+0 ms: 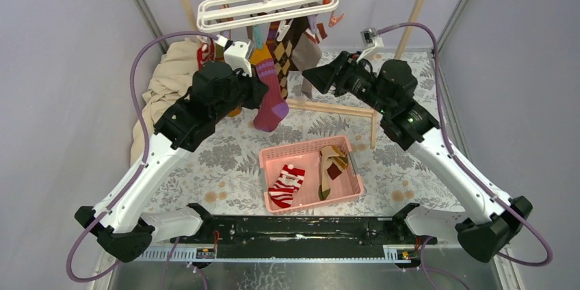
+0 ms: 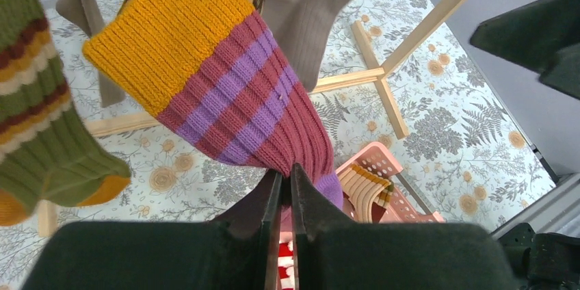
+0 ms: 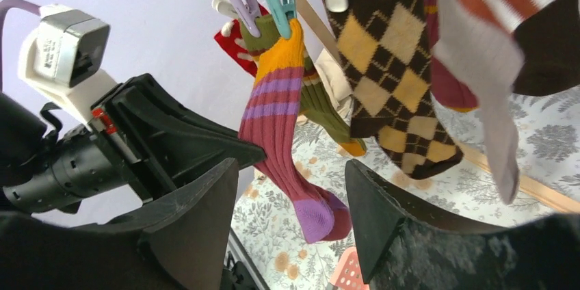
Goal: Remove the socks clipped to the hanger
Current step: Remove the sock from the hanger.
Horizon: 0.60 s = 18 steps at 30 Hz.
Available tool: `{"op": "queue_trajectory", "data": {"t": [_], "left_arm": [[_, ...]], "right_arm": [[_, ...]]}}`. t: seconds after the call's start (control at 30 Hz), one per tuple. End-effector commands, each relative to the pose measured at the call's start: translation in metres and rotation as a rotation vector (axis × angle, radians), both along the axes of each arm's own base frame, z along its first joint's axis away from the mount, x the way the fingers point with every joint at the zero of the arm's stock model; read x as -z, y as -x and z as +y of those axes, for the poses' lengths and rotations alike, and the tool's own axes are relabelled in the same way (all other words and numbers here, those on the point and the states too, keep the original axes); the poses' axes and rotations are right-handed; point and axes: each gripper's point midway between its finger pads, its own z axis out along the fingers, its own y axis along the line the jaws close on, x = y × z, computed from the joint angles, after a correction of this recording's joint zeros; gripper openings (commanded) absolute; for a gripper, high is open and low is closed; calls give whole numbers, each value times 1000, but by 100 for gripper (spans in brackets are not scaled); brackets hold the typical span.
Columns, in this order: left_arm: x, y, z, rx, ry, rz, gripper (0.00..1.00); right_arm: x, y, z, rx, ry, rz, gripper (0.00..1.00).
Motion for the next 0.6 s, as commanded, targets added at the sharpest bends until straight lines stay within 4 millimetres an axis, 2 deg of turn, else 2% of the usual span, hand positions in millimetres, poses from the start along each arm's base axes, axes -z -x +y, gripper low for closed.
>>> {"op": "queue_trajectory", "data": {"t": [0.0, 0.17, 0.27, 0.43, 0.57], "left_arm": [[-9, -5, -15, 53, 49, -32, 12], [-7, -9, -32, 107, 80, -14, 11], [-5, -11, -44, 140, 97, -1, 10], [-3, -9, -67, 186, 92, 11, 10], [-5, -2, -75, 210, 95, 13, 10]], "right_arm": [[-38, 17, -22, 43, 7, -111, 67], [-63, 31, -27, 22, 12, -144, 67], [-73, 30, -22, -3, 16, -166, 67], [-83, 16, -11, -17, 40, -197, 67], [-91, -2, -4, -43, 32, -208, 67]]}}
